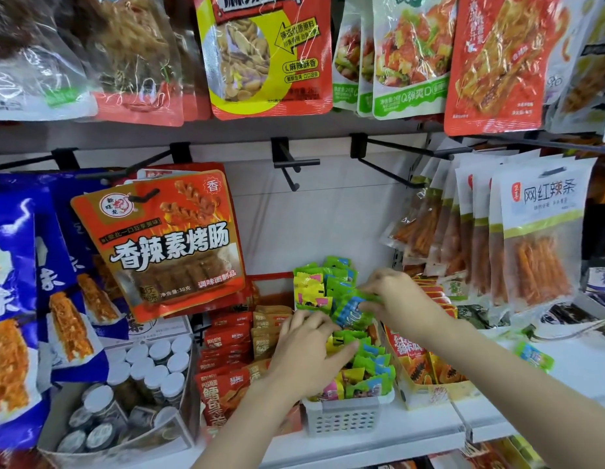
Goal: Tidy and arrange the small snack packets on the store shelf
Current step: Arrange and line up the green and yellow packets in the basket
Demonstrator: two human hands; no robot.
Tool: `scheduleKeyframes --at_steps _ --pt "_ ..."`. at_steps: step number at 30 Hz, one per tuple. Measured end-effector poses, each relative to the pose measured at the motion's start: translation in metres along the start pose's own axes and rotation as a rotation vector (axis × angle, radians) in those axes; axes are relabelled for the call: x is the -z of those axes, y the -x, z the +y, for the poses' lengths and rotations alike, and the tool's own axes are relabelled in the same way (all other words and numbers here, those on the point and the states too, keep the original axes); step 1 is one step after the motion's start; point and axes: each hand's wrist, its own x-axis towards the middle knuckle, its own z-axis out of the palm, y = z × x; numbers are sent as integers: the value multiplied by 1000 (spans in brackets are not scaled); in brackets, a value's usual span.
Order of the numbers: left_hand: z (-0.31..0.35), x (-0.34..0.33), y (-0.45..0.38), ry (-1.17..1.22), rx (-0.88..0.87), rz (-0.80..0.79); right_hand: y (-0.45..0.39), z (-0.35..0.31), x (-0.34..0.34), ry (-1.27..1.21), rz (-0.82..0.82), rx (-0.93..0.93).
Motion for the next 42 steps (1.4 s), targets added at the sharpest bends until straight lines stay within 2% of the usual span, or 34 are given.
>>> scheduleKeyframes --at_steps 3,8,10,16,22,26,30,42 --pt "-1 -2 1 -7 -7 15 -10 -14 -14 129 -65 -65" --pt "-1 0 1 -2 -21 25 -18 -8 -13 203 70 -162" --pt "-1 -1 2 -6 -22 24 -17 -8 -18 269 72 -164" --pt "-7 -4 4 -5 -35 13 -14 -15 -36 303 -125 -139" --pt "-3 -4 1 -34 -66 20 -16 -12 -36 334 -165 -102" --pt "-3 -3 0 -45 -68 5 -12 -8 -34 199 -156 -98" --pt "0 1 -2 -34 -57 -23 -8 14 -17 -168 93 -165" --pt "-3 -3 -7 -13 -63 14 -22 3 -55 -43 71 -295"
